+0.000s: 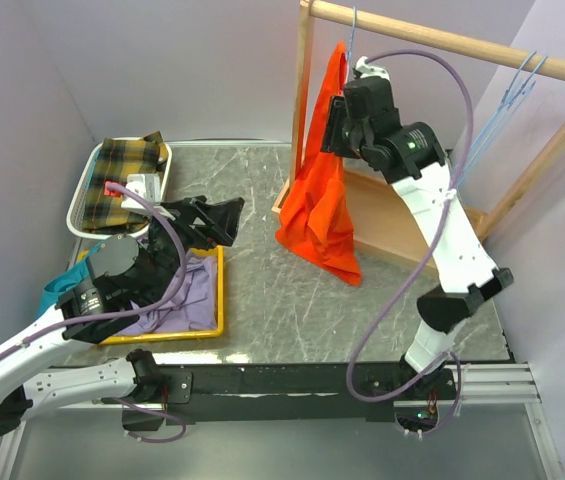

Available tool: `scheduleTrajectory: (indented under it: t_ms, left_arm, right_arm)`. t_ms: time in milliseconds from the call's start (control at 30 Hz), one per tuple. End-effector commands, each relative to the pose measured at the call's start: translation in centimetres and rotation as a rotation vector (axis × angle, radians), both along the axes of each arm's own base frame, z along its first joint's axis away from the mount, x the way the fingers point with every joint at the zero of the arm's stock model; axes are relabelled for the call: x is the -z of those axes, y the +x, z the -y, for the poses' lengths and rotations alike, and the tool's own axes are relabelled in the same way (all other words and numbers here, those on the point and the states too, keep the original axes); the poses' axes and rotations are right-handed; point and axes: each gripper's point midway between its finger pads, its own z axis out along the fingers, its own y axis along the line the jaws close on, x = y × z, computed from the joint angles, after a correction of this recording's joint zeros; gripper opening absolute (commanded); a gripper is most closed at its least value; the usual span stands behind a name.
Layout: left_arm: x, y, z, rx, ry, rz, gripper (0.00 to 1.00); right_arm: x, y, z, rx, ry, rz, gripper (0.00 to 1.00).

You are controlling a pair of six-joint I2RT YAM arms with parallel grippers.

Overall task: Place the t-shirt on the hanger
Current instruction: Place the hanger at the clothesline, then reset both arms

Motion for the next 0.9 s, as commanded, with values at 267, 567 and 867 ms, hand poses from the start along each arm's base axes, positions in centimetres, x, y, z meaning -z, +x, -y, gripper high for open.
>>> scheduleTrajectory:
  t_ms: [267, 567, 867]
  left_arm:
    - [0.9, 0.4, 1.8, 0.028, 0.011, -0.027, 0.96]
    - [3.6, 1.0, 3.6, 0.044, 0.1, -0.1, 0.96]
    - [9.5, 1.3, 5.5, 0.07, 0.2, -0.227, 0.96]
  right_arm:
    - [-4.4, -8.6, -0.3, -0.166, 0.238, 0.107, 0.69]
    - [-0.3, -14.7, -0.2, -0.225, 0.268, 0.084, 0.76]
    - [6.9, -20.5, -1.5, -0.312, 0.391, 0.0, 0.77]
